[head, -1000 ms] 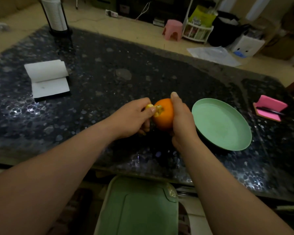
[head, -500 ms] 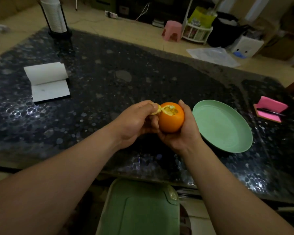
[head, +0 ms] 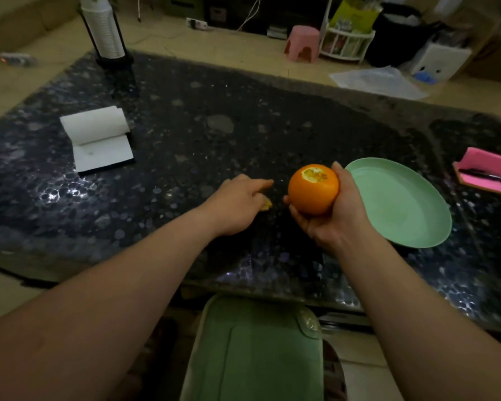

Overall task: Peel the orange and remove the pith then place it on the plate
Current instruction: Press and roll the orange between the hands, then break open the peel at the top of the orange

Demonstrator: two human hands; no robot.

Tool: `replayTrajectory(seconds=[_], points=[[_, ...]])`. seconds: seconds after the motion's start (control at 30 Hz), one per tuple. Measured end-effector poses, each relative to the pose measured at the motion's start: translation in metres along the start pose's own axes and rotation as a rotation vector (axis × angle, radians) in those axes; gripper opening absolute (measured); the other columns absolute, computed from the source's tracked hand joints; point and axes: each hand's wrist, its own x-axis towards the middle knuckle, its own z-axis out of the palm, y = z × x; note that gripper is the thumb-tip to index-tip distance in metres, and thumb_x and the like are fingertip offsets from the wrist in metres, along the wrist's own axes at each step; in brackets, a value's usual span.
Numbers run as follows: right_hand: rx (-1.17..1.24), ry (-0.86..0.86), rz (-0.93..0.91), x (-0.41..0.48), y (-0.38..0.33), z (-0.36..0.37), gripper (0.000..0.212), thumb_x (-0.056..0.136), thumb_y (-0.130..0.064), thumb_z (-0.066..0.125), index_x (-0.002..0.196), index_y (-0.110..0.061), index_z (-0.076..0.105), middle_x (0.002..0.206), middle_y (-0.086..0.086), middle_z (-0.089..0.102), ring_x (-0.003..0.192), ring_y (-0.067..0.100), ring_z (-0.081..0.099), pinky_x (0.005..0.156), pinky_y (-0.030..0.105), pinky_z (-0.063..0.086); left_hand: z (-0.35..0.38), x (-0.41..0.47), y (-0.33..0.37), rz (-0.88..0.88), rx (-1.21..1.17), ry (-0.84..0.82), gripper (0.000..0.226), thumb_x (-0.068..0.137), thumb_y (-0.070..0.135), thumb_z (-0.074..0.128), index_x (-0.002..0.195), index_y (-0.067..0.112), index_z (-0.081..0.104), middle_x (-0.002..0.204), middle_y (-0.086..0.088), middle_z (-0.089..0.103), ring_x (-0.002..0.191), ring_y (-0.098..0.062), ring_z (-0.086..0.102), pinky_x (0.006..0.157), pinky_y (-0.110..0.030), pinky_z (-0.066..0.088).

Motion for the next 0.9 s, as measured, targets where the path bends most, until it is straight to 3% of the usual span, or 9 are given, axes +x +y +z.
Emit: replayTrajectory(seconds=[0.13,0.2,0.33,0.47,0.57,0.67,0.8,0.83,0.9], points=[[-0.018,0.011,-0.014,0.000,-0.003,-0.003,0.056,0.090,-0.066,0.070,0.122,-0.021,0.058,0.113,0.021,0.074,0.099,0.042,0.078,0.066,0.041,0.064,-0.006,0.003,-0.003,-0.027,-0.100,0.222,0.029,0.103,0.026,0.048,0.092,0.029,0.075,0.105,0.001,0.071,0.105,-0.023,0.066,0.092,-0.034,0.050],[-0.020,0.008,-0.017,0.002,-0.004,-0.004,0.058,0.090,-0.066,0.070,0.124,-0.022,0.058,0.116,0.021,0.074,0.099,0.042,0.077,0.065,0.042,0.064,-0.009,0.000,-0.003,-0.022,-0.089,0.220,0.031,0.106,0.025,0.050,0.086,0.025,0.074,0.095,0.005,0.072,0.098,-0.021,0.067,0.085,-0.033,0.049],[-0.031,-0.004,-0.009,0.004,0.000,-0.002,0.058,0.090,-0.067,0.070,0.124,-0.022,0.058,0.119,0.021,0.072,0.102,0.042,0.077,0.064,0.043,0.064,-0.004,-0.002,-0.006,-0.043,-0.011,0.197,0.053,0.109,0.058,0.041,0.085,0.026,0.076,0.085,0.003,0.069,0.089,-0.022,0.068,0.091,-0.048,0.055],[-0.049,-0.021,-0.016,0.007,0.006,0.002,0.063,0.089,-0.068,0.071,0.131,-0.023,0.058,0.124,0.020,0.071,0.104,0.042,0.075,0.063,0.045,0.064,-0.004,-0.003,-0.001,0.009,0.117,0.230,0.030,0.104,0.048,0.046,0.120,0.044,0.072,0.126,0.004,0.065,0.127,-0.029,0.055,0.109,-0.057,0.045],[-0.054,-0.005,-0.036,0.005,0.007,0.005,0.053,0.091,-0.065,0.071,0.121,-0.024,0.058,0.124,0.020,0.070,0.104,0.041,0.075,0.065,0.046,0.065,-0.004,-0.005,-0.002,-0.032,0.192,0.230,0.031,0.109,0.051,0.045,0.108,0.041,0.074,0.123,0.006,0.064,0.127,-0.030,0.049,0.108,-0.053,0.040],[-0.049,-0.002,-0.042,-0.001,0.006,0.008,0.041,0.094,-0.062,0.069,0.108,-0.025,0.056,0.120,0.018,0.068,0.103,0.038,0.073,0.070,0.049,0.064,-0.005,-0.007,-0.003,0.002,0.220,0.254,0.044,0.105,0.036,0.052,0.147,0.052,0.055,0.153,0.010,0.050,0.138,-0.029,0.042,0.110,-0.053,0.036],[-0.017,-0.014,-0.061,-0.009,0.007,0.013,0.033,0.099,-0.056,0.065,0.103,-0.024,0.056,0.110,0.016,0.067,0.092,0.034,0.071,0.080,0.054,0.062,-0.008,-0.009,0.001,-0.012,0.216,0.318,0.038,0.108,0.052,0.041,0.120,0.040,0.075,0.149,0.012,0.058,0.140,-0.027,0.045,0.107,-0.053,0.035],[-0.022,-0.024,-0.068,-0.008,0.007,0.014,0.034,0.100,-0.055,0.064,0.107,-0.023,0.057,0.110,0.016,0.067,0.090,0.034,0.071,0.081,0.055,0.062,-0.007,-0.010,0.002,-0.003,0.244,0.313,0.034,0.106,0.047,0.047,0.133,0.045,0.068,0.156,0.012,0.051,0.143,-0.028,0.041,0.110,-0.054,0.035],[-0.023,-0.024,-0.068,-0.007,0.009,0.016,0.040,0.100,-0.056,0.063,0.117,-0.020,0.059,0.113,0.019,0.069,0.093,0.036,0.073,0.087,0.057,0.062,-0.007,-0.015,0.007,0.019,0.239,0.299,0.060,0.103,0.044,0.056,0.160,0.049,0.038,0.168,0.009,0.035,0.150,-0.030,0.034,0.117,-0.055,0.032]])
